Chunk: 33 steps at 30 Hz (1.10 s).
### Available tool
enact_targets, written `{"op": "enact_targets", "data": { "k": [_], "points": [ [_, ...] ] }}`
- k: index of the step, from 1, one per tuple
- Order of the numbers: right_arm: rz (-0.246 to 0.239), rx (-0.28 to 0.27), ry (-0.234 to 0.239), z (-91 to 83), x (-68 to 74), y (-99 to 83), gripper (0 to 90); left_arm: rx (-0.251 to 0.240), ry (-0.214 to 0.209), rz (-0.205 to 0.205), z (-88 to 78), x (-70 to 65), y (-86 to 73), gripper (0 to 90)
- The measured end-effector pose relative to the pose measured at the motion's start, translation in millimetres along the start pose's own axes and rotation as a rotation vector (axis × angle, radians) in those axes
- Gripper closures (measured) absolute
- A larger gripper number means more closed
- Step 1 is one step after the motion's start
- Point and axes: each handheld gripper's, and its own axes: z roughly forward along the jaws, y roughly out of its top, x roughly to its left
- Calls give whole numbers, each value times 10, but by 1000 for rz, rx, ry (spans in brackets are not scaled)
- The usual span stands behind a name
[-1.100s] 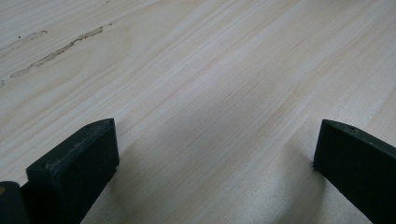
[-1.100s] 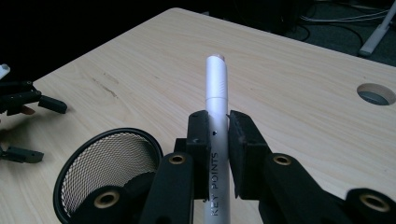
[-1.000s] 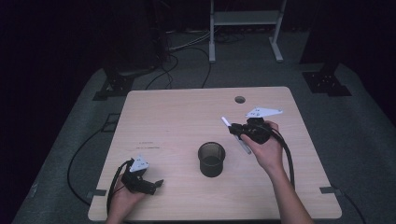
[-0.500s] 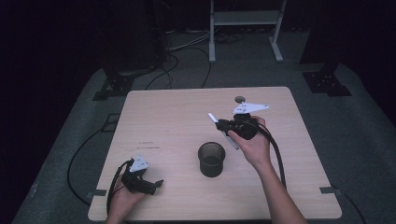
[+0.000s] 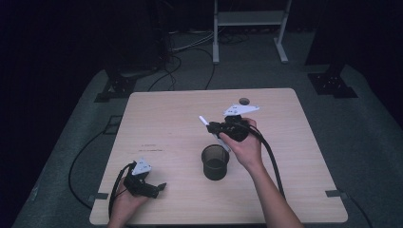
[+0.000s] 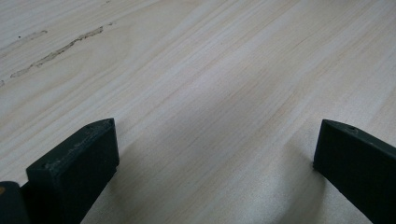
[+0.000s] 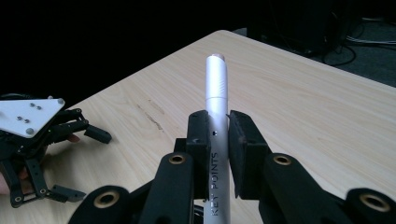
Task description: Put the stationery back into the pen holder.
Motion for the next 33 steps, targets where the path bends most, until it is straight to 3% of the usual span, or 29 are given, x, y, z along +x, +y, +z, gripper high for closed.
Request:
{"op": "enact_targets", "data": {
  "k": [16, 33],
  "points": [
    [-20, 38, 51, 280, 112, -109, 782, -2, 1, 0, 1, -1, 0, 0],
    [-18, 61, 64, 326, 97, -309, 781, -2, 1, 0, 2, -1, -1, 0]
  ]
}}
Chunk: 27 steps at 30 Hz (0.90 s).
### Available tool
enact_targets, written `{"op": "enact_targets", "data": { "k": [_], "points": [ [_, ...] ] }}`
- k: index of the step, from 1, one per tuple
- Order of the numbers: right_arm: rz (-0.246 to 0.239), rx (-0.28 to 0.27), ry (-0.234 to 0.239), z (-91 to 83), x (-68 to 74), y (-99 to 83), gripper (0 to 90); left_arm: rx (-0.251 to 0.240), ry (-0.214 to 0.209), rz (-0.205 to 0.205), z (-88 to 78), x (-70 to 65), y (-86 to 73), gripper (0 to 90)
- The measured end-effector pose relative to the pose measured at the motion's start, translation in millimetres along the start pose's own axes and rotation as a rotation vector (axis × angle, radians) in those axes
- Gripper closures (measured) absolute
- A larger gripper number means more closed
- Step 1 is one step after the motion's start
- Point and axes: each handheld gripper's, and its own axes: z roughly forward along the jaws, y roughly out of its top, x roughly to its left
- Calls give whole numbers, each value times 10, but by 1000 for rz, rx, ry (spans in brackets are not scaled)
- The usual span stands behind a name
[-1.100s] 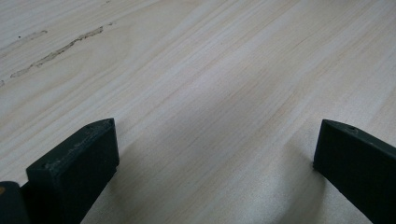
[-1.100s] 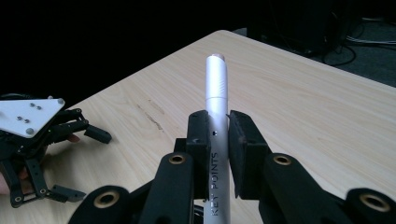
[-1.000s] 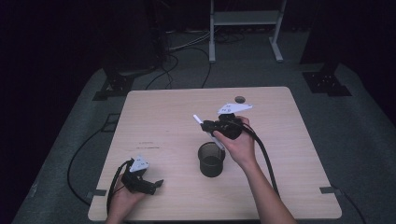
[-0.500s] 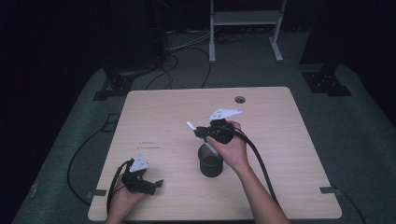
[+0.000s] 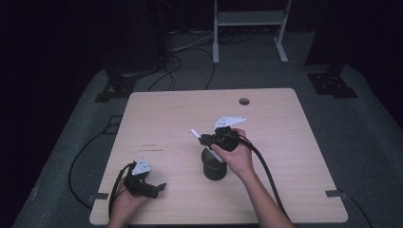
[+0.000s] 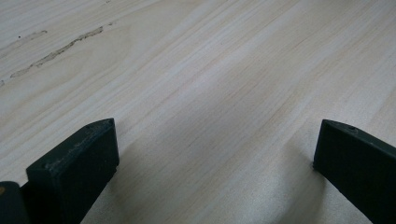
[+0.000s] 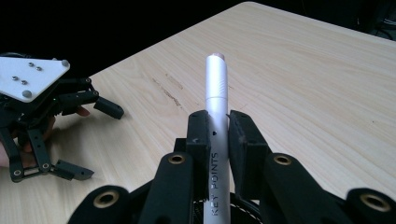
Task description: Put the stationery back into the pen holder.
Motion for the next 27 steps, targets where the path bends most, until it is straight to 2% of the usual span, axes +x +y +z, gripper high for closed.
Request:
{"op": "enact_targets", "data": {
  "k": [27],
  "points": [
    [8, -20, 10, -125, -19, -102, 778, 1, 0, 0, -1, 0, 0, 0]
  ]
}}
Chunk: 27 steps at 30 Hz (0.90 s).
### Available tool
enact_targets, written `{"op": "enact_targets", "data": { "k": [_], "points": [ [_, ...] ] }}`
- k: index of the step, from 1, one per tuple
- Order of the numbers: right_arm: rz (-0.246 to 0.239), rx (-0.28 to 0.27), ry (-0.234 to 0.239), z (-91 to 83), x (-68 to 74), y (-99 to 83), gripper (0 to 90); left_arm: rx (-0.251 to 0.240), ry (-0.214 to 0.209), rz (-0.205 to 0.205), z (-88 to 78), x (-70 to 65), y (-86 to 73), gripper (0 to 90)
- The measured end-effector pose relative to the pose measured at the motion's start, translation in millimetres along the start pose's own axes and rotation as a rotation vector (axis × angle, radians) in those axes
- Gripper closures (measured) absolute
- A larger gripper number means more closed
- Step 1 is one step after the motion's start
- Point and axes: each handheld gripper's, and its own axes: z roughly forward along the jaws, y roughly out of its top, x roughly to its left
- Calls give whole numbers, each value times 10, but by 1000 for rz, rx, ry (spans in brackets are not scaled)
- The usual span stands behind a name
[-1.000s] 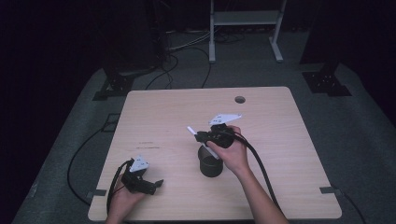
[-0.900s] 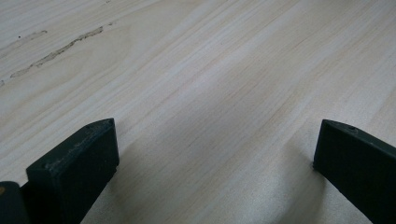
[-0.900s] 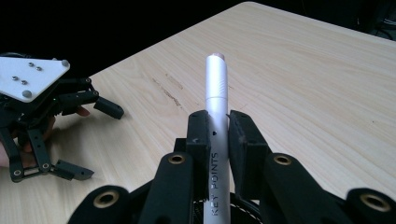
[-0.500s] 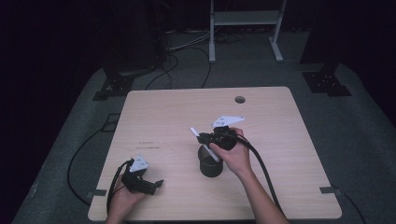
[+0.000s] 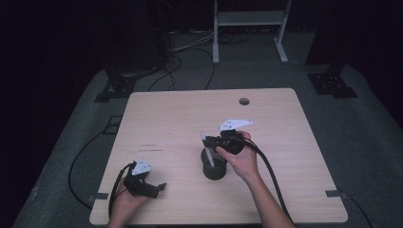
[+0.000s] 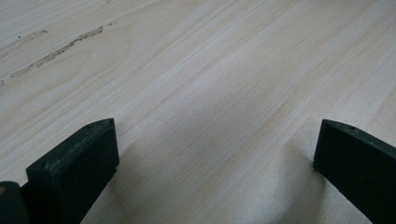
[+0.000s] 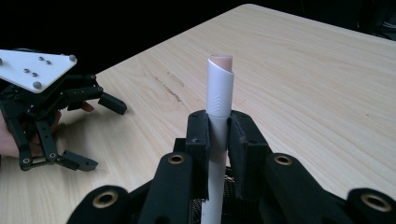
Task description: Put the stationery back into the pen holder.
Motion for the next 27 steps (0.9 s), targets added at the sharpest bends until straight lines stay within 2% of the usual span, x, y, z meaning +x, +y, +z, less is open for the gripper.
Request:
{"op": "enact_targets", "data": {
  "k": [12, 27],
  "points": [
    [-3, -7, 0, -72, 20, -66, 778, -4, 0, -3, 2, -2, 0, 0],
    [-10, 24, 0, -77, 20, -173, 780, -3, 0, -2, 2, -1, 0, 0]
  ]
}}
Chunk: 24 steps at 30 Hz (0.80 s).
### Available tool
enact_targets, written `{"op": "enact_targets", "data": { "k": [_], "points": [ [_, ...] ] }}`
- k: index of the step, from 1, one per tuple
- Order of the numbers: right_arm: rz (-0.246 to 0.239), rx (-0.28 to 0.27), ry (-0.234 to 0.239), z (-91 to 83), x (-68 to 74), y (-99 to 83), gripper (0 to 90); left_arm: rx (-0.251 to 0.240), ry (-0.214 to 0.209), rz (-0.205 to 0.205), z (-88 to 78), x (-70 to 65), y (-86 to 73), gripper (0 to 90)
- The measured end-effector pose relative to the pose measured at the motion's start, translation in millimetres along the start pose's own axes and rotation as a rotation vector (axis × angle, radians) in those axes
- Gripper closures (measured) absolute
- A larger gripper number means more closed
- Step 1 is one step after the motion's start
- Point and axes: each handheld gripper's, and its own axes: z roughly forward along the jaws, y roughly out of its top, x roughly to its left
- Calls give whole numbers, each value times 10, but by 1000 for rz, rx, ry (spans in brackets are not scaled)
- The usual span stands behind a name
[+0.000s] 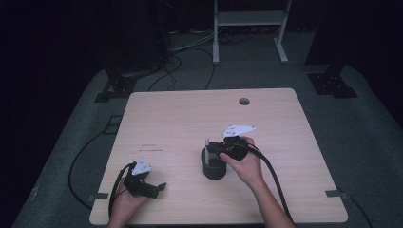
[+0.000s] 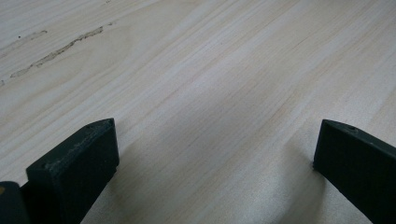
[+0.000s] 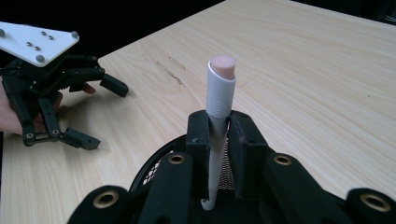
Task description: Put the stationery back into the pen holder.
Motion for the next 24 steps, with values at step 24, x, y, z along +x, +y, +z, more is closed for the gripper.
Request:
{"op": "enact_targets", "data": {
  "k": [24],
  "points": [
    [-1, -15, -28, -314, -77, -37, 572, 1, -3, -4, 2, 0, 2, 0]
  ]
}}
